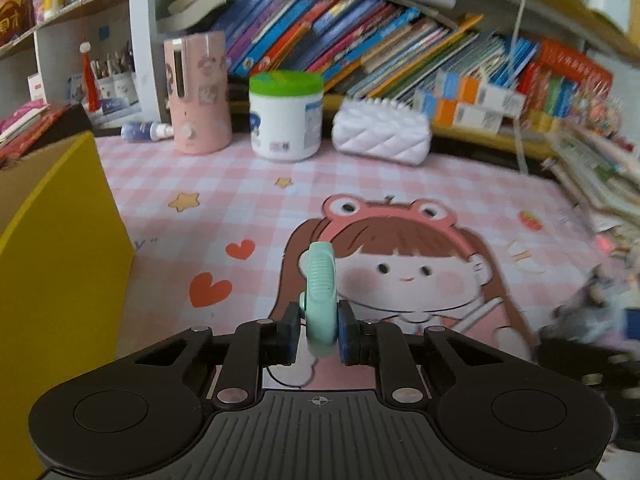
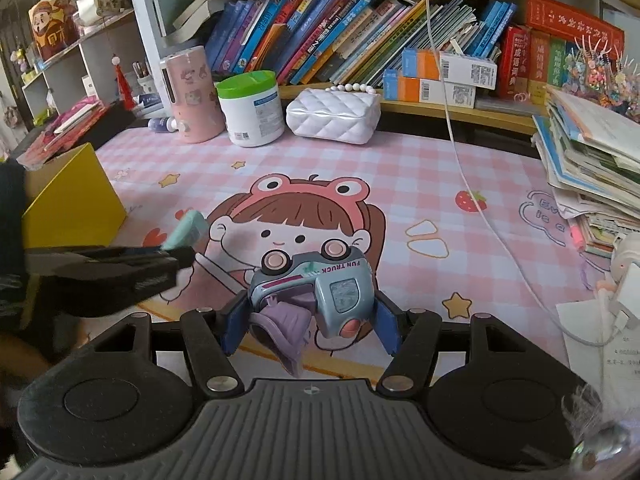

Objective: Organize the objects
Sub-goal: 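Grasp the teal comb with the left tool while right tool lifts the truck, then carry teal comb in left tool while right tool carries truck to yellow box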

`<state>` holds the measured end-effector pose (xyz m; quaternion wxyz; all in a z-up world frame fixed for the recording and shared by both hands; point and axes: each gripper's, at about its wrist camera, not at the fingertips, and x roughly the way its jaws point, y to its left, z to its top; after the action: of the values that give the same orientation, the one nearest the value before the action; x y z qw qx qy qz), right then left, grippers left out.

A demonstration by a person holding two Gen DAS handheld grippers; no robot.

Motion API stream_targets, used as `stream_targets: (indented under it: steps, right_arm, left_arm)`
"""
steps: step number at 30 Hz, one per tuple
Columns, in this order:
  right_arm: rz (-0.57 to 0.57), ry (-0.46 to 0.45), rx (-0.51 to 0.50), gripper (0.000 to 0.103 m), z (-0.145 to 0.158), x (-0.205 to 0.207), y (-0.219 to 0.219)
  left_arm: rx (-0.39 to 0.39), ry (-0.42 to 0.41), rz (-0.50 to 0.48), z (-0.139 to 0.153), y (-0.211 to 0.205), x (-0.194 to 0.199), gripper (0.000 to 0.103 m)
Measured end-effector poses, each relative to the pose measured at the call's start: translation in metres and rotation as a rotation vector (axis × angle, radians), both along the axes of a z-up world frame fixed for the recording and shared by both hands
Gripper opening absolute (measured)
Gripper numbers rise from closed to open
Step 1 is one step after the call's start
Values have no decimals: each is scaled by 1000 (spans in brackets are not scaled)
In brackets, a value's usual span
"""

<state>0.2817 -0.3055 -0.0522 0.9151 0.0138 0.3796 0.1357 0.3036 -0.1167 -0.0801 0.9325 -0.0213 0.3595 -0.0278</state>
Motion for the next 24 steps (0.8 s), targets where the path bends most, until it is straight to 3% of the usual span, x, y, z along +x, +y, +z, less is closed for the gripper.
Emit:
stream_targets:
  steps: [11, 24]
  right_arm:
    - [19, 17, -41, 61, 2, -41, 34]
    - [74, 40, -63, 61, 8, -108, 101]
  left_arm:
    - [-132, -78, -33, 44, 21, -79, 17]
    - [-158, -93, -19, 58, 75, -171, 17]
